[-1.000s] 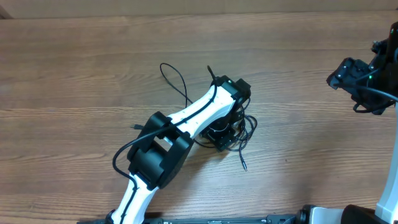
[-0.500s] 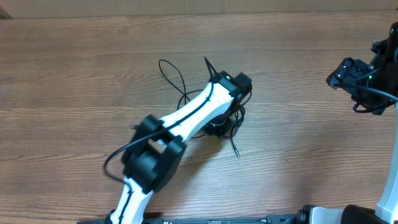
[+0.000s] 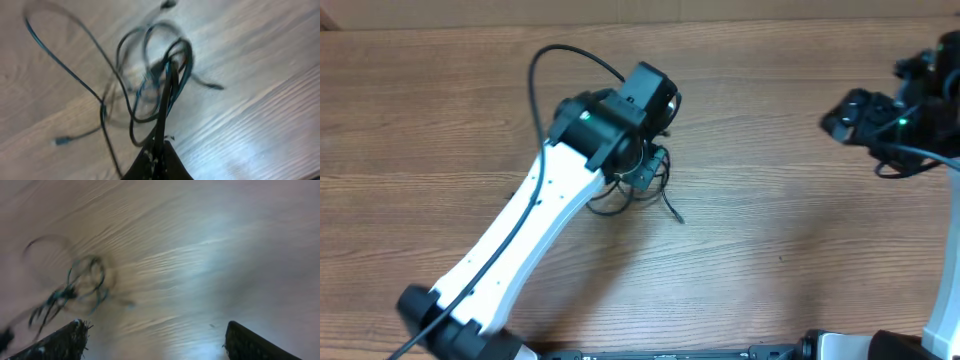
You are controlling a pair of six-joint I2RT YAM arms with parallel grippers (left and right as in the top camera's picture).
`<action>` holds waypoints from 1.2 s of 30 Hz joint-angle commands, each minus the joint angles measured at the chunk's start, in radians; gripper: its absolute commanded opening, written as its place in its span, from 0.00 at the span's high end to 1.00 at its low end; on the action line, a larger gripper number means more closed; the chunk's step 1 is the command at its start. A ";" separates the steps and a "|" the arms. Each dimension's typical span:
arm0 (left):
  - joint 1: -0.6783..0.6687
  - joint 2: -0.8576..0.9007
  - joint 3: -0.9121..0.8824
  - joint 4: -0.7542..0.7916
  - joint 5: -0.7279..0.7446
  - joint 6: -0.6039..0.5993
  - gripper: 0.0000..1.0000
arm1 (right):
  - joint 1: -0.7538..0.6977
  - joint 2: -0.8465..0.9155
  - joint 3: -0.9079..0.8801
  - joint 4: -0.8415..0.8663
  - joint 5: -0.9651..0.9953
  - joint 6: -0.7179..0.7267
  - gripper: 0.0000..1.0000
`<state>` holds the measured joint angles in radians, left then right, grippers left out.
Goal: Untangle cables
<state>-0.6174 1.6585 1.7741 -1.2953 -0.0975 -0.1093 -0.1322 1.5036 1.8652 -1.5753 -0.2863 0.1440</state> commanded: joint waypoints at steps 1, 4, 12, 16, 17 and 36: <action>0.001 -0.084 0.021 0.072 0.036 -0.026 0.96 | 0.093 -0.007 -0.001 0.019 -0.161 -0.157 0.11; 0.002 -0.116 0.021 0.145 0.072 -0.026 0.96 | 0.176 0.001 -0.001 0.031 -0.163 -0.208 0.10; 0.002 -0.152 0.021 0.258 0.148 -0.029 0.96 | 0.296 0.071 -0.001 0.104 -0.166 -0.230 0.09; 0.002 -0.165 0.021 0.300 0.199 -0.042 0.96 | 0.301 0.117 -0.001 0.153 -0.315 -0.223 0.09; 0.002 -0.167 0.021 0.312 0.206 -0.055 0.96 | 0.301 0.130 -0.001 0.166 -0.375 -0.223 0.10; 0.002 -0.169 0.021 0.493 0.344 -0.191 0.96 | 0.301 0.203 -0.001 0.262 -0.659 -0.084 0.21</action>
<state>-0.6170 1.5185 1.7744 -0.8246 0.1875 -0.2607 0.1646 1.7031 1.8641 -1.3277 -0.8879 0.0589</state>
